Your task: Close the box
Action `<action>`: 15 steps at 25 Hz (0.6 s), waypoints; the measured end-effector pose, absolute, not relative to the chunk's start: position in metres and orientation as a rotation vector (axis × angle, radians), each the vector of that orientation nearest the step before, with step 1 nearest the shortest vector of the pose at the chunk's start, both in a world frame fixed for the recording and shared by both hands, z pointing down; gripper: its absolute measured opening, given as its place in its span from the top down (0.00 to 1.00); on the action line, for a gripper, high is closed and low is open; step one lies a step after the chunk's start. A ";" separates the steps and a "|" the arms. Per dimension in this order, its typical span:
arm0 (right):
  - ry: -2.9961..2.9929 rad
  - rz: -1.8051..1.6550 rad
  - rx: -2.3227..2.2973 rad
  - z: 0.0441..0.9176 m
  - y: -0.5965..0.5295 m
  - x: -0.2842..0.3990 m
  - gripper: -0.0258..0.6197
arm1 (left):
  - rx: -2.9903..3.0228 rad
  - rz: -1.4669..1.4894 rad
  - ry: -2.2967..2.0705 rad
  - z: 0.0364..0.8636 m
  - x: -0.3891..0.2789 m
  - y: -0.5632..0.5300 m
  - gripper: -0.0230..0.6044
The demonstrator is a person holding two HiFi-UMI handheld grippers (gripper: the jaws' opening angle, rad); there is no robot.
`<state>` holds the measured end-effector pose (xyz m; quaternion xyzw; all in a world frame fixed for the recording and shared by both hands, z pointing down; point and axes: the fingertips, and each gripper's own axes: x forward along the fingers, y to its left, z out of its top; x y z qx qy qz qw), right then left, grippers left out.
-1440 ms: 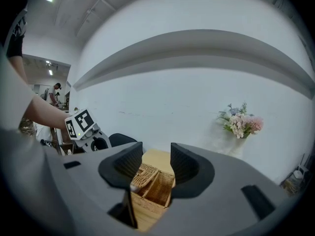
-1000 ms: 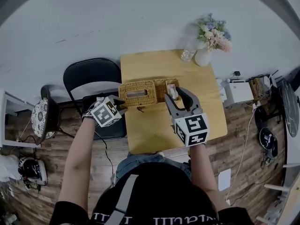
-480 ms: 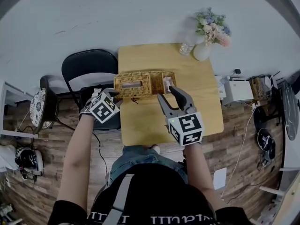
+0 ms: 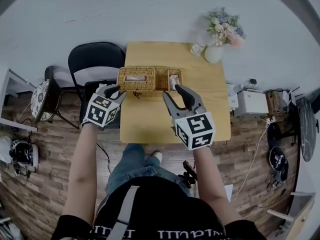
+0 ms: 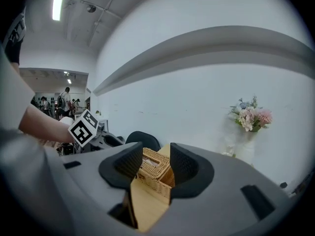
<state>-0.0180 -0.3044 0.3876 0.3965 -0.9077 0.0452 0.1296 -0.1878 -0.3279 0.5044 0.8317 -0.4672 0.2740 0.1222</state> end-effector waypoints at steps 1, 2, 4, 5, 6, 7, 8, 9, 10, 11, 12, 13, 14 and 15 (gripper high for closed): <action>-2.646 0.120 1.147 0.384 -0.302 -0.016 0.67 | 2.429 0.731 -1.412 0.491 -0.188 -0.326 0.78; -2.653 0.105 1.142 0.380 -0.300 -0.015 0.67 | 2.432 0.672 -1.457 0.478 -0.189 -0.324 0.78; -2.663 0.073 1.136 0.372 -0.296 -0.012 0.67 | 2.444 0.595 -1.541 0.455 -0.189 -0.316 0.78; -2.671 0.056 1.135 0.368 -0.294 -0.012 0.67 | 2.450 0.569 -1.582 0.445 -0.189 -0.311 0.78; -2.680 0.036 1.133 0.363 -0.291 -0.012 0.67 | 2.454 0.542 -1.623 0.435 -0.190 -0.306 0.78; -2.687 0.013 1.131 0.358 -0.289 -0.013 0.67 | 2.456 0.513 -1.664 0.425 -0.191 -0.302 0.77; -2.692 -0.012 1.129 0.353 -0.287 -0.014 0.67 | 2.456 0.481 -1.703 0.416 -0.191 -0.297 0.77; -2.691 -0.038 1.125 0.350 -0.284 -0.014 0.67 | 2.457 0.453 -1.737 0.408 -0.192 -0.293 0.76; -2.686 -0.061 1.122 0.349 -0.282 -0.014 0.67 | 2.459 0.430 -1.765 0.402 -0.193 -0.290 0.75; -2.680 -0.078 1.121 0.348 -0.280 -0.013 0.67 | 2.465 0.416 -1.789 0.396 -0.193 -0.286 0.75; -2.676 -0.087 1.124 0.347 -0.279 -0.012 0.67 | 2.476 0.408 -1.809 0.390 -0.192 -0.283 0.75; -2.674 -0.091 1.131 0.346 -0.278 -0.011 0.67 | 2.489 0.399 -1.827 0.383 -0.192 -0.281 0.75; -2.675 -0.091 1.141 0.344 -0.278 -0.011 0.67 | 2.505 0.388 -1.845 0.376 -0.192 -0.279 0.75; -2.677 -0.092 1.152 0.342 -0.278 -0.012 0.67 | 2.522 0.372 -1.860 0.368 -0.193 -0.278 0.75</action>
